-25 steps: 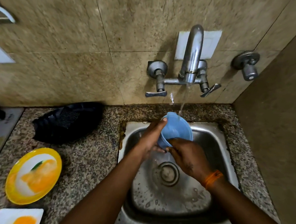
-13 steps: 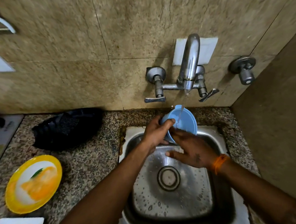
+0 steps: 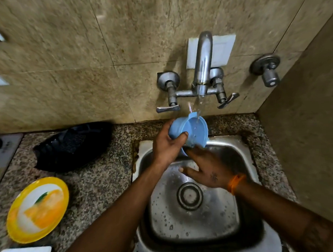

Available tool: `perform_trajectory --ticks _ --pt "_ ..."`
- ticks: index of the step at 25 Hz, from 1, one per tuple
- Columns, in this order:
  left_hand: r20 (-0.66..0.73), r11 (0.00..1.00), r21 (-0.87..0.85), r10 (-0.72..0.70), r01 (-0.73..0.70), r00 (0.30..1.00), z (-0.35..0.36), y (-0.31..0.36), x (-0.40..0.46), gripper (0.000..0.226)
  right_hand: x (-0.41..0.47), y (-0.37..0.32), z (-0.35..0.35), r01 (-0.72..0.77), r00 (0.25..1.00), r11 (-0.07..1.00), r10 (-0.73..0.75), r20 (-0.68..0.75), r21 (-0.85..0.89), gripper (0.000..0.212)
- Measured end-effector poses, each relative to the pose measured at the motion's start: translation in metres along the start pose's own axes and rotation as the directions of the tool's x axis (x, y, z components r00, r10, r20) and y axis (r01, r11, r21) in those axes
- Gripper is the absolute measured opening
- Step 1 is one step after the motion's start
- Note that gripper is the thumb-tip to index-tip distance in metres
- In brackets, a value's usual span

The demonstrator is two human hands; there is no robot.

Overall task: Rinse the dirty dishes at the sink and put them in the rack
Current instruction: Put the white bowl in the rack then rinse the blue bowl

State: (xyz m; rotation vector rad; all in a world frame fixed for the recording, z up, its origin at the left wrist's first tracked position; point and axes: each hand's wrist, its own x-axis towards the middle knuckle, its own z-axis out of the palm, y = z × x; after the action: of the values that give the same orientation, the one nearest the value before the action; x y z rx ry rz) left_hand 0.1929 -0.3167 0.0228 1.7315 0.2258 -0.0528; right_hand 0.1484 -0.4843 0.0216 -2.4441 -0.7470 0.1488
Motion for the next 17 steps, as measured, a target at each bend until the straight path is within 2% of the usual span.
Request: perform_trajectory --ticks 1,2,4,5,6,7,8,9,11,13,15,17 --pt "-0.004 0.999 -0.028 -0.019 0.019 1.0 -0.003 0.0 0.0 0.05 0.0 0.022 -0.004 0.109 0.994 0.959 -0.104 0.032 -0.261 0.062" --pt "-0.011 0.998 -0.048 -0.033 0.033 0.999 -0.004 0.001 0.0 0.048 0.002 0.042 -0.009 0.16 0.987 0.88 -0.153 0.053 -0.448 0.062" --pt "-0.019 0.998 -0.043 -0.038 0.037 0.999 -0.005 0.008 0.006 0.048 0.008 0.045 -0.01 0.07 0.997 0.844 -0.079 0.007 -0.532 0.06" --pt "-0.029 0.999 -0.023 -0.037 0.037 0.999 -0.005 0.009 0.011 0.046 0.011 0.03 -0.002 -0.003 0.999 0.896 -0.015 -0.037 -0.444 0.058" --pt "-0.045 0.999 0.002 -0.046 0.046 0.998 -0.006 0.008 0.015 0.043 0.012 0.01 0.007 -0.053 0.998 0.968 0.041 -0.055 -0.246 0.059" --pt "-0.061 0.997 0.019 -0.069 0.07 0.996 -0.007 0.008 0.017 0.038 0.011 -0.009 0.012 -0.069 0.997 0.996 0.066 -0.047 -0.059 0.065" --pt "-0.065 0.995 0.026 -0.098 0.1 0.993 -0.01 0.007 0.02 0.034 0.004 -0.021 0.014 -0.041 0.999 0.998 0.04 0.012 0.052 0.072" --pt "-0.049 0.991 0.022 -0.13 0.131 0.99 -0.015 0.008 0.022 0.03 0.0 -0.02 0.011 0.033 0.997 0.999 -0.033 0.068 0.008 0.075" --pt "0.012 0.978 0.001 -0.211 0.211 0.977 -0.025 0.013 0.022 0.019 0.002 0.01 -0.001 0.201 0.98 0.921 -0.189 0.068 -0.334 0.062" --pt "0.037 0.946 -0.134 -0.292 0.294 0.956 -0.021 0.019 0.017 0.025 0.011 0.039 -0.011 0.192 0.98 0.875 -0.193 0.043 -0.445 0.05" --pt "-0.013 0.938 -0.229 -0.271 0.261 0.963 -0.003 0.02 0.0 0.054 0.023 0.029 -0.013 0.062 0.998 0.929 -0.064 0.009 -0.366 0.048" --pt "-0.12 0.972 -0.205 -0.14 0.114 0.983 0.024 0.009 -0.024 0.066 0.031 0.003 0.0 -0.071 0.997 0.985 0.067 -0.033 -0.159 0.047"
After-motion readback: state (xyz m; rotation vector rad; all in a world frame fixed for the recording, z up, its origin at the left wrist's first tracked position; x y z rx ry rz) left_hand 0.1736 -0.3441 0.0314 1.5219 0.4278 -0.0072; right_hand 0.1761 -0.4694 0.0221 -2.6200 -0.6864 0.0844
